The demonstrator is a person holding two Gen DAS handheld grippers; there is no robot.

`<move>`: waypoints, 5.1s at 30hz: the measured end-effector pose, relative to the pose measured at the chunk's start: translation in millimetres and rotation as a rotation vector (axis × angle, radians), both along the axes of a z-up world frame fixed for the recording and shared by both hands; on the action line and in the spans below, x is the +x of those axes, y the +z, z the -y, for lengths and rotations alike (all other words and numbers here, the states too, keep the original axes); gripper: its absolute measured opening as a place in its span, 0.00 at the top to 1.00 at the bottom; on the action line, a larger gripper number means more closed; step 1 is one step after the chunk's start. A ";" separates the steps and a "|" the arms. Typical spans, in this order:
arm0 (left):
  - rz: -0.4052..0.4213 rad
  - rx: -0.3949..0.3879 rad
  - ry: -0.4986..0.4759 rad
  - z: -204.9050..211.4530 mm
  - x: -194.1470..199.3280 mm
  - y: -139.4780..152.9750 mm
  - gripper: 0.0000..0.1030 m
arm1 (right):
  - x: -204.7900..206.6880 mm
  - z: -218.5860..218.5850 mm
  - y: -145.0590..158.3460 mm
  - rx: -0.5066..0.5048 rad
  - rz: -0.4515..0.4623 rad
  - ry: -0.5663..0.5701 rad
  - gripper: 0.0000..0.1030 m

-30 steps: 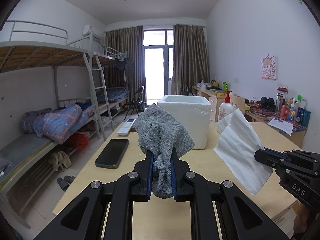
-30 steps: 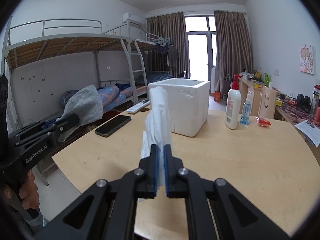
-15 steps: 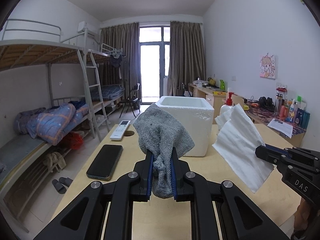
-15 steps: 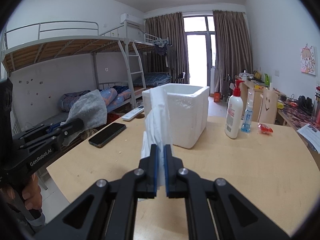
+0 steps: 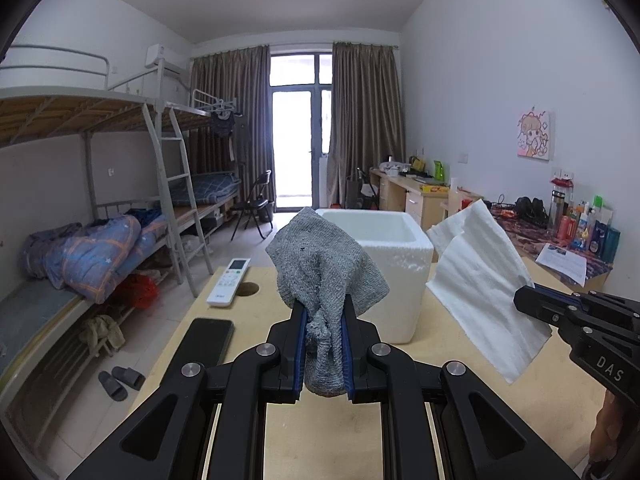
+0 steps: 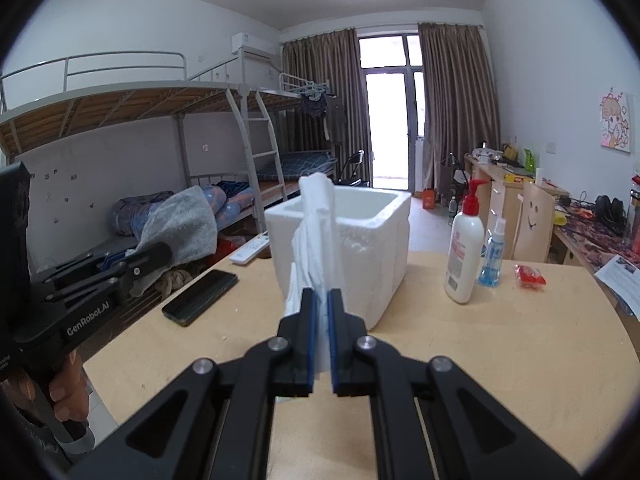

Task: Organize soft objects
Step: 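Carry the paper towel and grey sock over the white foam box, then lower the paper towel into the box and open the right tool, then lower the grey sock into the box and open the left tool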

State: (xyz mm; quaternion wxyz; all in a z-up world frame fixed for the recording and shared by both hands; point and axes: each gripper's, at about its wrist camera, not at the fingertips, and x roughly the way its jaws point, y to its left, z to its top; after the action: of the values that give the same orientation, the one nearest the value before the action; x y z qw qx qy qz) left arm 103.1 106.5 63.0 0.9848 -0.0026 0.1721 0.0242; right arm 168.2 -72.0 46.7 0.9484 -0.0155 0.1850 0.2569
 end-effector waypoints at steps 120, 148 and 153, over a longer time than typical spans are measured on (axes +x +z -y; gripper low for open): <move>-0.073 0.012 -0.074 20.0 190.4 43.3 0.85 | 114.1 4.8 61.7 0.027 0.042 -0.113 0.00; -0.114 0.030 -0.047 34.1 224.0 24.8 0.38 | 82.1 45.6 45.0 0.078 0.030 -0.250 0.00; -0.082 0.026 -0.012 31.8 222.0 26.6 0.19 | 73.4 48.2 47.8 0.084 0.045 -0.255 0.00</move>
State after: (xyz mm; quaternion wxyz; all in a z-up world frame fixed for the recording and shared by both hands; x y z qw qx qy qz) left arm 325.1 74.8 89.6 0.9770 0.0120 0.2118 0.0208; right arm 241.6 -120.2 94.6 0.9771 0.0423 0.1532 0.1412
